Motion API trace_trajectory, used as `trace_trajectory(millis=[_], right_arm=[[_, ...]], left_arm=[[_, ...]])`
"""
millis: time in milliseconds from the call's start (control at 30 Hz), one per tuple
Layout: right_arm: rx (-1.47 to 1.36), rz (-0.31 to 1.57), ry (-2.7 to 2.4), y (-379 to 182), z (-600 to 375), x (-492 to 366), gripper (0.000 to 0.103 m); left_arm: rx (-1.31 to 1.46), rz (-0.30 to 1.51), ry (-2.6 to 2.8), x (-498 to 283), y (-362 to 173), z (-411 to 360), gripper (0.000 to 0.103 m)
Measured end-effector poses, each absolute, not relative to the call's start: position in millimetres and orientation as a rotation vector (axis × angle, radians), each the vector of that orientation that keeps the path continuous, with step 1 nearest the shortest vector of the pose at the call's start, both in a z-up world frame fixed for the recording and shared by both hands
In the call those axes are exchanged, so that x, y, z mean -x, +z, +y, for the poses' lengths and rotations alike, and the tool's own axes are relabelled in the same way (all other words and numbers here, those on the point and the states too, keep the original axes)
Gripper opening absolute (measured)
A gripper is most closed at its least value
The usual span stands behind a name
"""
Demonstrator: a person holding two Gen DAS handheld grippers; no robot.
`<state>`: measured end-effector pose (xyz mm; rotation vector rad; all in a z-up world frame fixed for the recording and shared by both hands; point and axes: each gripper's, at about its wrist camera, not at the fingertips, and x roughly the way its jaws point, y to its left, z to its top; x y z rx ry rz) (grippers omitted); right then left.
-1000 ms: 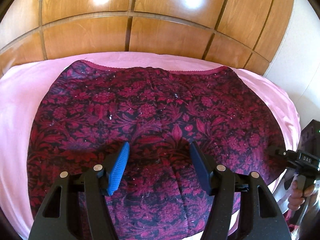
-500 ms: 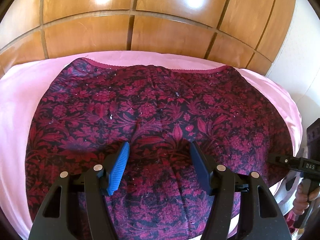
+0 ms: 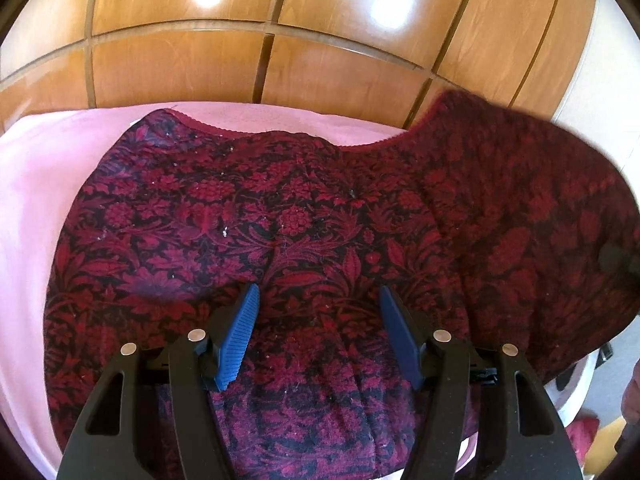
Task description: Fold small clothes
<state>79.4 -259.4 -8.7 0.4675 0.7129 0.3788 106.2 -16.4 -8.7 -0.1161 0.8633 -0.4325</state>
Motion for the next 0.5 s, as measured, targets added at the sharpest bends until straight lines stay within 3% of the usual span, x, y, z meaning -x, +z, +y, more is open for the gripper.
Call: trace_trajectory(millis=[133,500], right_arm=[[-0.425,0.677,0.456,9,-224,-87,0.031],[-0.125,0.675,0.597,12,-90,-110,0.030]], left_arm=[[0.188,0.855,-0.492,-105,-5,5,0.050],[0.531,0.732,-0.512,-84,31,157,0.050]])
